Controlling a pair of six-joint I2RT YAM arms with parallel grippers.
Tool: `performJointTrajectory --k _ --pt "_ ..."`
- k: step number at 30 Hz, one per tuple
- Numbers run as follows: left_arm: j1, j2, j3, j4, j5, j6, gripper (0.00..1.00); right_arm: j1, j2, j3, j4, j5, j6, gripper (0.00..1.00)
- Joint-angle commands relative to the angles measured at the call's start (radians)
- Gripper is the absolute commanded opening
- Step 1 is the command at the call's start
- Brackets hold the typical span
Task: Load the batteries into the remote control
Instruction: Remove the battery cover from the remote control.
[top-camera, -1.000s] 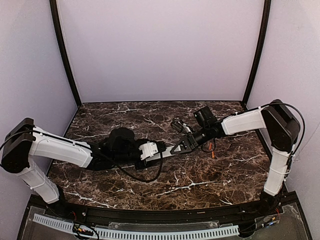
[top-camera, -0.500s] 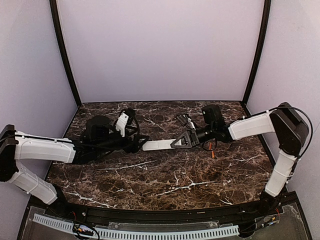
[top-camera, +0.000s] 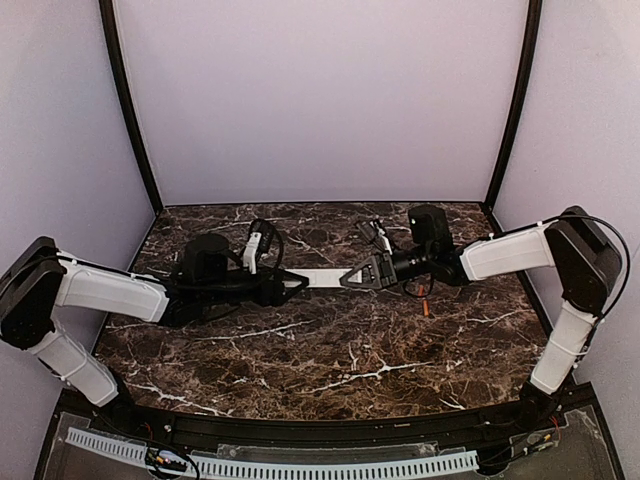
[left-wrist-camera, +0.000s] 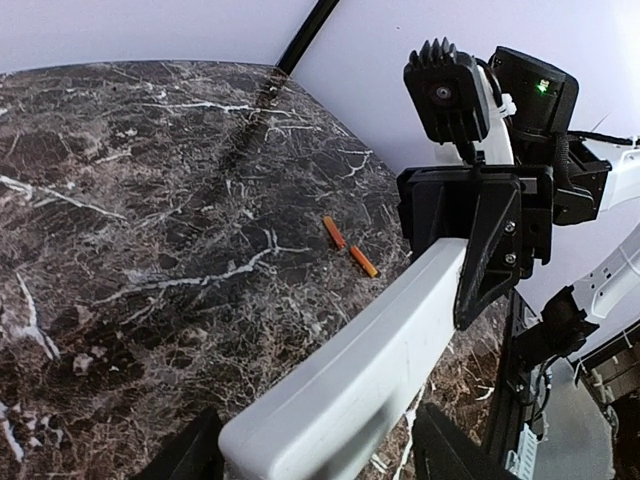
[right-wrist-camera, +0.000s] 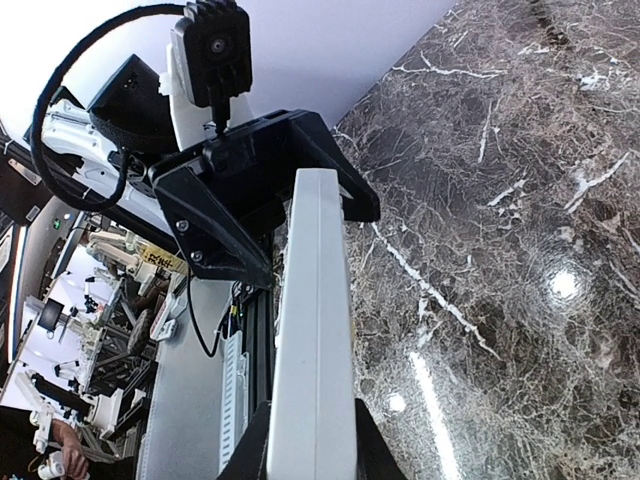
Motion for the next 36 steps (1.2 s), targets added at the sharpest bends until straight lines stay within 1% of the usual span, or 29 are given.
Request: performJointTrajectory --k 1,4,8,10,13,17,20,22,24,27,30,34,36 --pt "0.005 0.020 0.031 0.036 0.062 -0.041 0.62 -0.004 -0.028 -0.017 0.076 -0.005 0.027 0.00" --pt "0.007 0.025 0.036 0.038 0.059 -0.043 0.58 -0.004 -0.032 -0.027 0.089 -0.016 0.035 0.00" --pt "0.010 0.023 0.025 0.057 0.058 -0.056 0.50 -0.005 -0.038 -0.034 0.089 -0.028 0.034 0.00" --pt "0.021 0.022 0.007 0.094 0.070 -0.073 0.45 -0.005 -0.041 -0.036 0.086 -0.032 0.032 0.00" --pt "0.038 0.026 -0.017 0.150 0.097 -0.112 0.39 -0.005 -0.042 -0.037 0.086 -0.037 0.030 0.00" --pt "0.056 0.030 -0.028 0.181 0.129 -0.131 0.34 -0.010 -0.045 -0.046 0.108 -0.050 0.044 0.00" --pt "0.066 0.039 -0.038 0.220 0.156 -0.156 0.29 -0.020 -0.048 -0.059 0.153 -0.071 0.074 0.00" --pt "0.072 0.048 -0.049 0.285 0.188 -0.178 0.24 -0.026 -0.047 -0.068 0.190 -0.087 0.096 0.00" --pt "0.075 0.056 -0.049 0.302 0.217 -0.187 0.22 -0.031 -0.045 -0.072 0.205 -0.094 0.107 0.00" --pt "0.075 0.059 -0.043 0.296 0.222 -0.185 0.23 -0.033 -0.042 -0.074 0.215 -0.101 0.115 0.00" --pt "0.074 0.049 -0.037 0.254 0.198 -0.167 0.31 -0.036 -0.043 -0.073 0.204 -0.090 0.112 0.00" --pt "0.076 0.039 -0.026 0.185 0.156 -0.139 0.33 -0.036 -0.039 -0.076 0.202 -0.082 0.116 0.00" --pt "0.075 0.038 -0.025 0.167 0.140 -0.133 0.37 -0.037 -0.035 -0.076 0.206 -0.083 0.118 0.00"
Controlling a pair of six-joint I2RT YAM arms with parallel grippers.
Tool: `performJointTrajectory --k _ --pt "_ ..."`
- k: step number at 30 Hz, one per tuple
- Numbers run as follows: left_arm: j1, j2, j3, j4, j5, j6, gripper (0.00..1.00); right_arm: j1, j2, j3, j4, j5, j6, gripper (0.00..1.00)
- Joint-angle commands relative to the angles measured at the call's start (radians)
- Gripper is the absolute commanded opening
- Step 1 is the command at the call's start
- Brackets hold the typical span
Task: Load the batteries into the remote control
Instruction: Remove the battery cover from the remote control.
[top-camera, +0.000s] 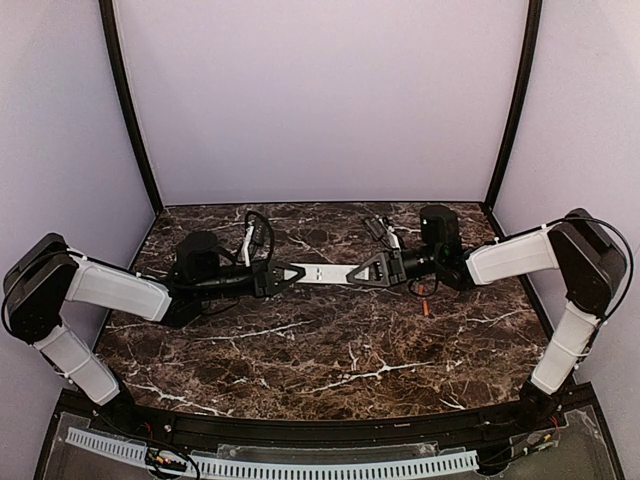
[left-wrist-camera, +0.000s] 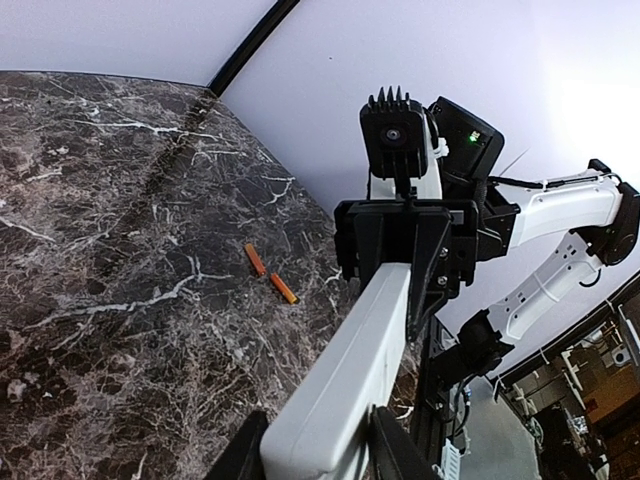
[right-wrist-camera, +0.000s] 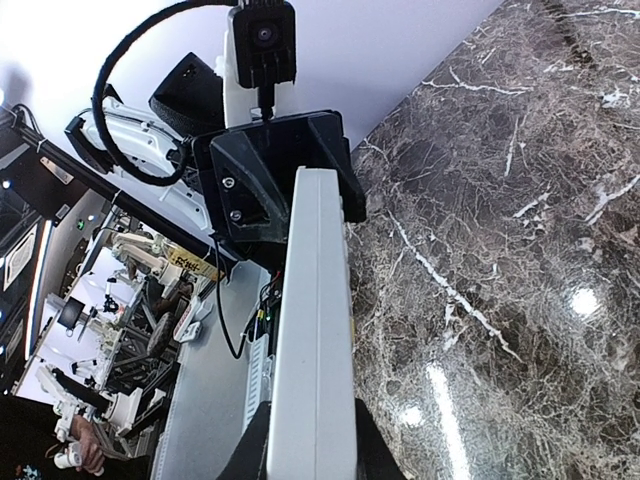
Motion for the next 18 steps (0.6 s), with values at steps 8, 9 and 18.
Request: performJointTrajectory --k 8,9,18 --pt "0.012 -0.027 0.014 -0.156 -0.120 0.065 0.45 -0.014 -0.007 -0.014 0.024 -0.003 0.011 0.00" --pt "0.013 -0.028 0.015 -0.156 -0.121 0.068 0.44 -0.014 -0.006 -0.014 0.019 -0.002 0.007 0.00" --pt "0.012 -0.035 0.015 -0.164 -0.129 0.085 0.31 -0.019 0.015 -0.010 -0.010 0.012 -0.007 0.00"
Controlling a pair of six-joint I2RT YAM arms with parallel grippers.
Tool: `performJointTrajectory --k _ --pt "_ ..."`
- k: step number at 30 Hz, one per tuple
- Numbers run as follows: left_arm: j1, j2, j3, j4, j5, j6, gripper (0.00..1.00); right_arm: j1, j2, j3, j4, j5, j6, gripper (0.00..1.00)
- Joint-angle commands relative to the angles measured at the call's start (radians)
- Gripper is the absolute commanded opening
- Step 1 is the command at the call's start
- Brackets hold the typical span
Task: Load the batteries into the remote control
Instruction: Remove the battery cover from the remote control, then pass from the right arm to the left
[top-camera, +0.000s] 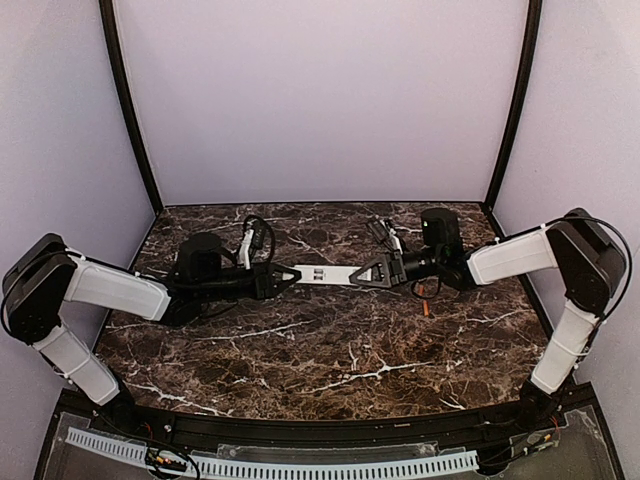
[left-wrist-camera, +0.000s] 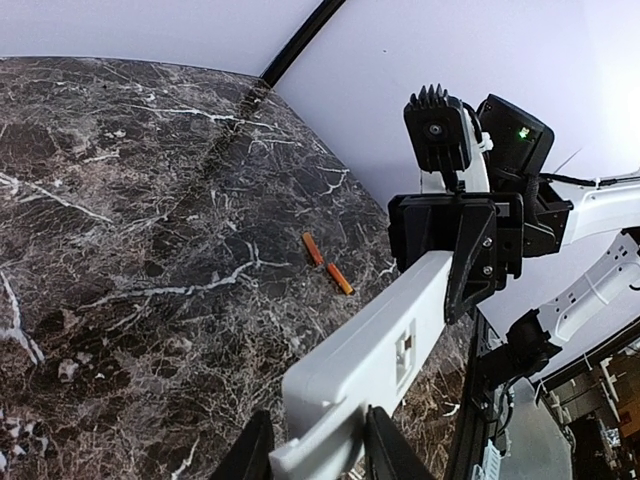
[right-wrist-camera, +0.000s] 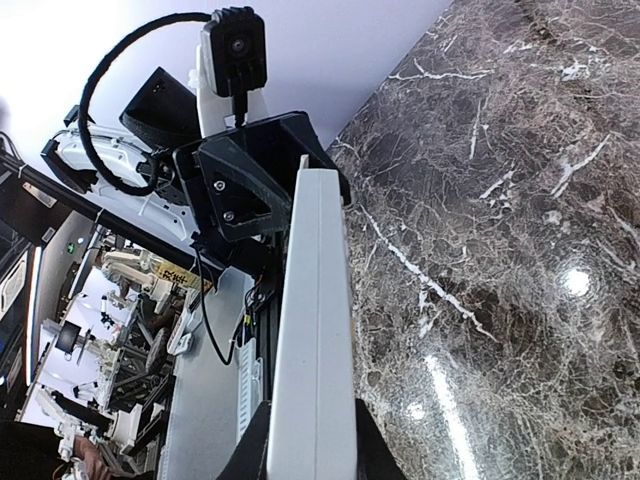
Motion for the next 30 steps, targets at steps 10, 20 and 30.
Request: performJointTrajectory --k 10,20,30 --pt "0.007 -0.043 0.012 -0.066 -0.031 0.041 0.16 -0.021 0.024 0.011 -0.060 0.032 -0.057 0.00" --pt "0.018 -0.068 -0.007 -0.066 -0.023 0.014 0.12 -0.094 0.028 -0.010 -0.138 0.109 -0.075 0.00" --pt "0.076 -0.032 -0.065 0.034 -0.002 -0.065 0.17 -0.119 0.057 -0.015 -0.150 0.075 -0.082 0.00"
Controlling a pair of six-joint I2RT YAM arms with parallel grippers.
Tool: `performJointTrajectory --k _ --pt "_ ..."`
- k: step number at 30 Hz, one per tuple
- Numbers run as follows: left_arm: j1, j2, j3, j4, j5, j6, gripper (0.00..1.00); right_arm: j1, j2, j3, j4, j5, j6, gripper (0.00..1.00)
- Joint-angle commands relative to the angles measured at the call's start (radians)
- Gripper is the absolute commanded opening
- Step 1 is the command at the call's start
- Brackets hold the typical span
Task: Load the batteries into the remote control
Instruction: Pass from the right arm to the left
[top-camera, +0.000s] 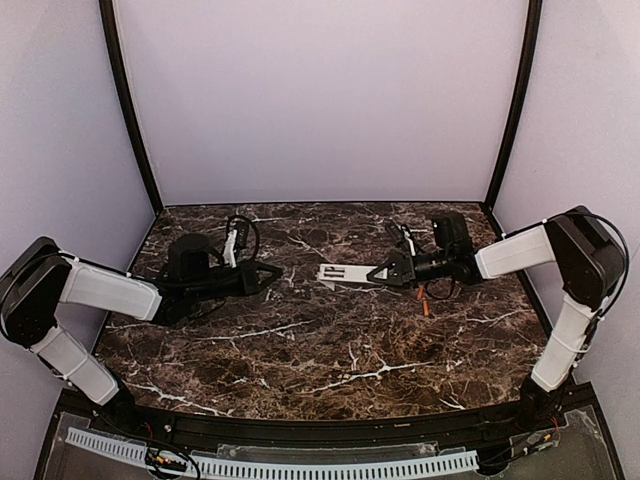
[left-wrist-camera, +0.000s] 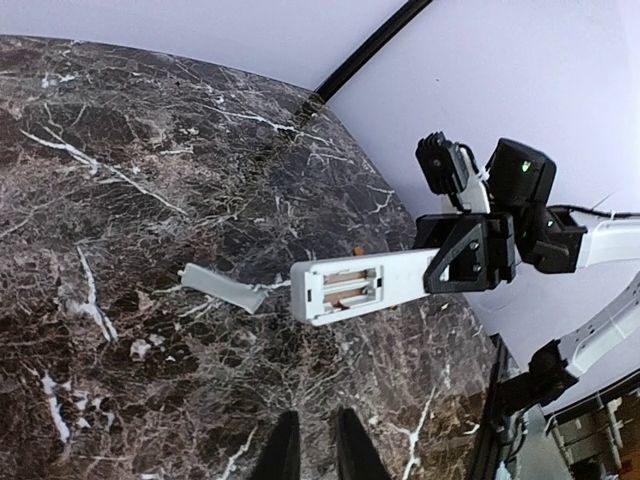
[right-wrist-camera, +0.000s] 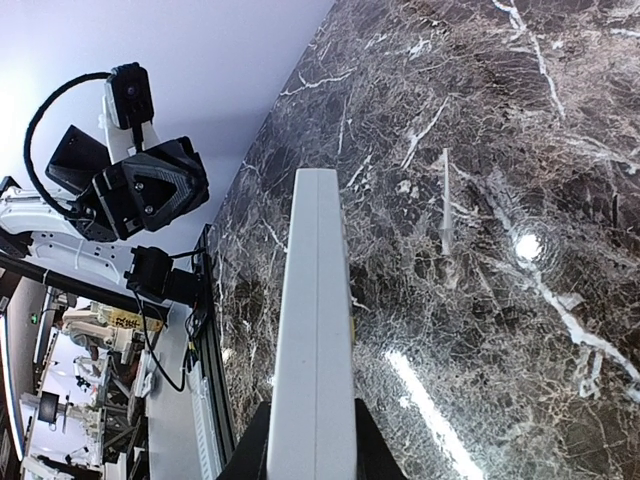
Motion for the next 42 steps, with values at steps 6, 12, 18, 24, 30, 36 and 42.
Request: performJointTrajectory --k 6,12,18,24,30,36,42 --pt "0.012 0.003 -0.001 -0.001 -0.009 0.003 0.34 0.002 0.019 0.002 -0.019 -0.005 -0.035 0.00" --pt "0.012 -0.008 0.046 -0.122 -0.034 0.106 0.58 -0.036 -0.013 0.018 -0.069 -0.022 -0.071 0.00" --pt "-0.010 -0.049 0.115 -0.317 -0.008 0.367 0.91 -0.006 0.027 0.070 -0.253 -0.081 -0.205 0.00" --pt "-0.196 -0.124 0.084 -0.413 -0.193 0.812 0.99 0.080 0.065 0.100 -0.338 -0.121 -0.266 0.00" --pt "-0.275 -0.084 0.114 -0.468 -0.228 0.988 0.99 0.135 0.095 0.148 -0.419 -0.155 -0.310 0.00" --pt "-0.339 0.025 0.193 -0.541 -0.269 1.096 0.96 0.170 0.139 0.176 -0.443 -0.197 -0.326 0.00" --pt "-0.364 0.113 0.260 -0.593 -0.312 1.119 0.82 0.191 0.163 0.195 -0.449 -0.232 -0.332 0.00"
